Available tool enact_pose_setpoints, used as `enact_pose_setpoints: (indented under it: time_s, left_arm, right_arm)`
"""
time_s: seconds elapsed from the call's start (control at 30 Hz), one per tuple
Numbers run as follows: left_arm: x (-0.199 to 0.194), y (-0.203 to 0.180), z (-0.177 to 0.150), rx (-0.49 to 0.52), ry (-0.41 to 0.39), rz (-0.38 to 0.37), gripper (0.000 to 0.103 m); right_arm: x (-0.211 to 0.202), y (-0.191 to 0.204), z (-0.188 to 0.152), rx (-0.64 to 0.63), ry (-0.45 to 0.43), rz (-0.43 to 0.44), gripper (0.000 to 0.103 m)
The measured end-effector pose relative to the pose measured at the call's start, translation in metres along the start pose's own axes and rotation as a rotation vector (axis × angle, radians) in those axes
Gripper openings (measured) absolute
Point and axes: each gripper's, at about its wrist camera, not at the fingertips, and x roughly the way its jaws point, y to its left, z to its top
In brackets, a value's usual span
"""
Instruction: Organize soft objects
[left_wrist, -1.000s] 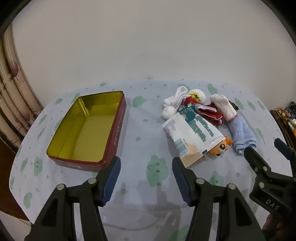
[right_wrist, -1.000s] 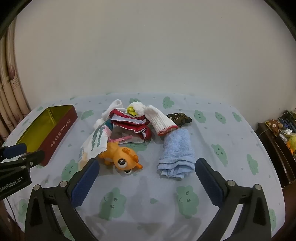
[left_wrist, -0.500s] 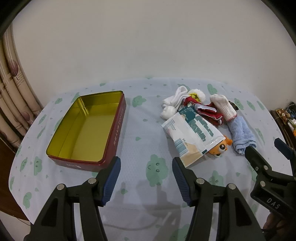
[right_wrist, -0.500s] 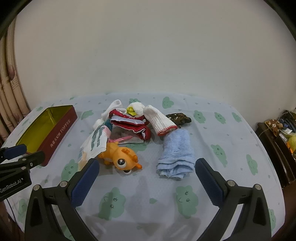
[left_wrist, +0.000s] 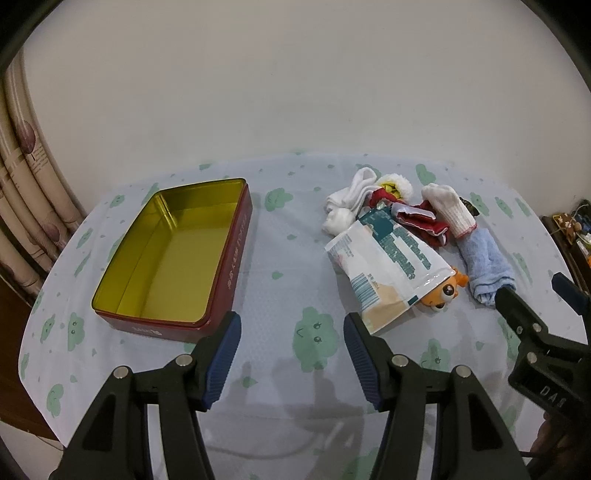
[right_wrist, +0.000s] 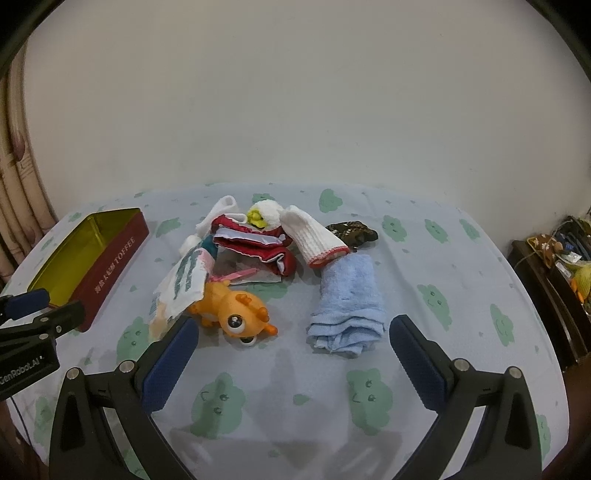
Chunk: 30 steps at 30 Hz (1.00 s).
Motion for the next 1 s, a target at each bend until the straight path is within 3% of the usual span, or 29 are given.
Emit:
enact_pose_setpoints:
  time_s: [0.47,0.87,1.0]
  left_arm:
    - [0.008,0.001,-0.003,0.006,0.002,-0.006,0.059]
    - [0.019,0.005,-0.001,0.006,0.015,0.003,0.059]
    - [0.024,0.007,0.000,0.003,0.021,0.013,0.059]
  right_arm:
    - [0.020,-0.019,0.003,0.017,0.060,-0.047,0.103]
    - [0.067,-0.033,0.017,-0.027,0.144,-0.064,0.101]
    - [0.082,-0.041,0.020,-0.012,0.163,-0.067,0.096]
